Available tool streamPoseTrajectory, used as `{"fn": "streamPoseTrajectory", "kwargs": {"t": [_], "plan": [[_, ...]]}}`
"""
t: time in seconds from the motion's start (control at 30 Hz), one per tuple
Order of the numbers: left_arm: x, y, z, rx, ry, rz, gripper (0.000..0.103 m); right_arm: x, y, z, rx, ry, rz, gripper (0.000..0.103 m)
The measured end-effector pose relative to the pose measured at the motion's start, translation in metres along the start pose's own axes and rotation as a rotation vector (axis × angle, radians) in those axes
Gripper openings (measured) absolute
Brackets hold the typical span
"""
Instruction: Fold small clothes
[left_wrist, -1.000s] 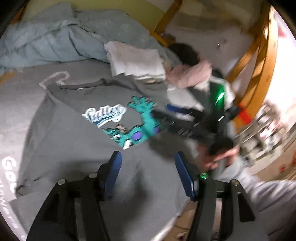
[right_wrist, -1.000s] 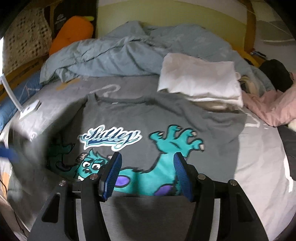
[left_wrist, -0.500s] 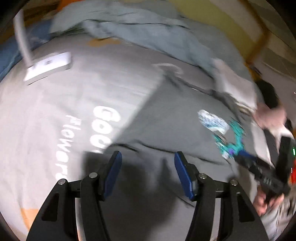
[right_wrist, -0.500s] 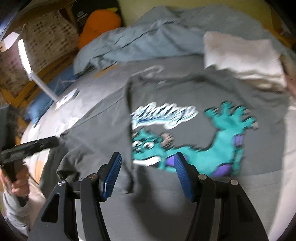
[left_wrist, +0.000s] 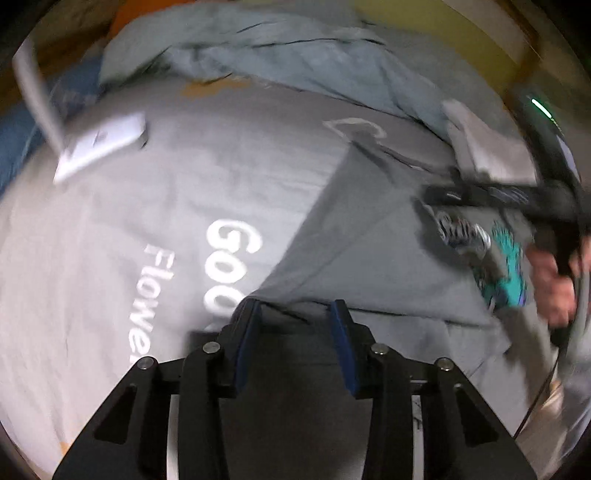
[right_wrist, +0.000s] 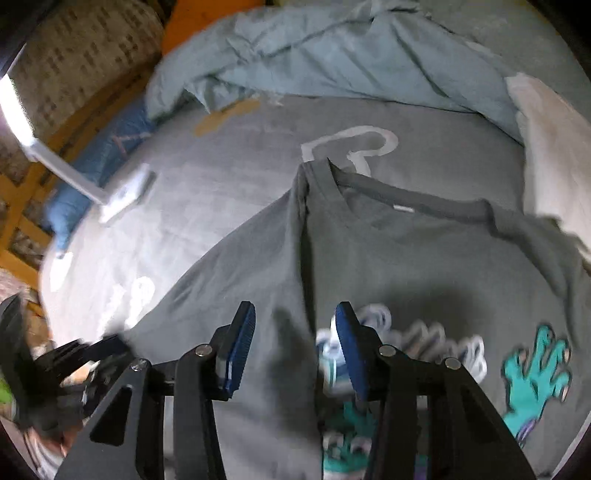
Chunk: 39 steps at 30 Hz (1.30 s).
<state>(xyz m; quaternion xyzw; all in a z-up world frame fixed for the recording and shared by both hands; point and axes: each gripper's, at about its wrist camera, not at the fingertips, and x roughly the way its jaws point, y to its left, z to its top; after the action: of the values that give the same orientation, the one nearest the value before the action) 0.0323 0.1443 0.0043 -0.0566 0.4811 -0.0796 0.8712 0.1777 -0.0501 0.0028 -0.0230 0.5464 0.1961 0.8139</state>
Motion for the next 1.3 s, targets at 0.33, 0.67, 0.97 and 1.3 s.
{"fn": "streamPoseTrajectory", "kwargs": {"t": [0.33, 0.67, 0.97, 1.3], "plan": [[0.017, 0.008, 0.012, 0.000, 0.007, 0.054, 0.014, 0.004, 0.036, 0.037, -0.064, -0.094, 0.060, 0.001], [-0.001, 0.055, 0.018, -0.169, -0.029, 0.025, 0.005, 0.035, 0.099, 0.119, -0.086, -0.123, 0.117, 0.000], [-0.008, 0.102, 0.019, -0.339, -0.057, 0.067, 0.014, 0.106, 0.148, 0.144, -0.119, -0.054, 0.060, 0.000], [0.004, 0.069, 0.035, -0.166, -0.020, -0.142, 0.046, 0.007, 0.067, 0.100, 0.011, -0.215, 0.073, 0.053]]}}
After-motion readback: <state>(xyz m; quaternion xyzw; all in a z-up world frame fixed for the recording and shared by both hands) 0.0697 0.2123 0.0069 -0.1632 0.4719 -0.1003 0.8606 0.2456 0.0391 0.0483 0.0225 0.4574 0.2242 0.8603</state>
